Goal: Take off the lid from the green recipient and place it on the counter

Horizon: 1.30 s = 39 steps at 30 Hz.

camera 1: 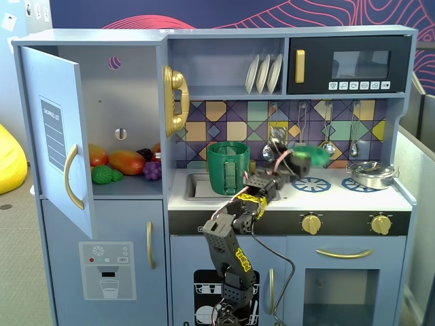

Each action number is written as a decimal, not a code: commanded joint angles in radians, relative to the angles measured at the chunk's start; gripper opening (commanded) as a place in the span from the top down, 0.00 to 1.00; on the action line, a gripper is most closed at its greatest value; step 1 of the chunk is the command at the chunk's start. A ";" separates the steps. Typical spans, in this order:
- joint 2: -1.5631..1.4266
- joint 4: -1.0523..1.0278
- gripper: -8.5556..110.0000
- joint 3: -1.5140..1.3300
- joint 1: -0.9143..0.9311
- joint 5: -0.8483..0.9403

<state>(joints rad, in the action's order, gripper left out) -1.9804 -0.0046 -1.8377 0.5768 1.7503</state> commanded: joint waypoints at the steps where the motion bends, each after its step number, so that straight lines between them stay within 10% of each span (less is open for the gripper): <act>1: 0.020 0.110 0.93 -0.018 0.017 -0.011; 23: 0.064 0.186 0.93 -0.196 0.015 0.009; 39: -0.077 0.081 0.73 -0.101 0.002 -0.041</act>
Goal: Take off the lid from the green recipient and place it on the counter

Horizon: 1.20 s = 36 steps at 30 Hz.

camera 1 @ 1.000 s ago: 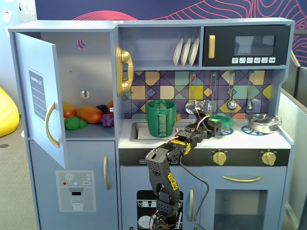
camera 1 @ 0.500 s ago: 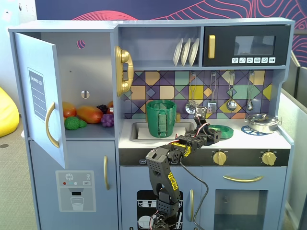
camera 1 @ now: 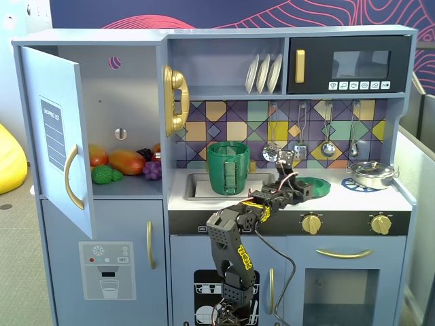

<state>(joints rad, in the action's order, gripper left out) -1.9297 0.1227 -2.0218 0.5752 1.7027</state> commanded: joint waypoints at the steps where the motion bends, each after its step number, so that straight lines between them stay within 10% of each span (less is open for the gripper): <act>1: -0.173 -0.089 0.73 0.084 -0.005 0.008; 19: -1.029 -0.887 0.77 -0.420 -0.224 -0.008; 36: -1.241 -1.243 0.93 -0.896 -0.477 -0.173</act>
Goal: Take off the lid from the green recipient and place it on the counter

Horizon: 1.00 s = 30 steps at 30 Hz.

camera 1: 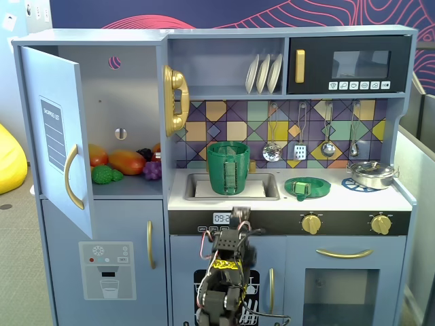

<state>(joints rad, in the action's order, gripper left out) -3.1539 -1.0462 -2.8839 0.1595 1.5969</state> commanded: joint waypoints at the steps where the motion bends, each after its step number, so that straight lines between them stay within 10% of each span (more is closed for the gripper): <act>1: -0.014 -0.107 0.93 -0.051 -0.081 -0.089; 30: -0.023 -0.485 0.92 -0.114 -0.199 -0.087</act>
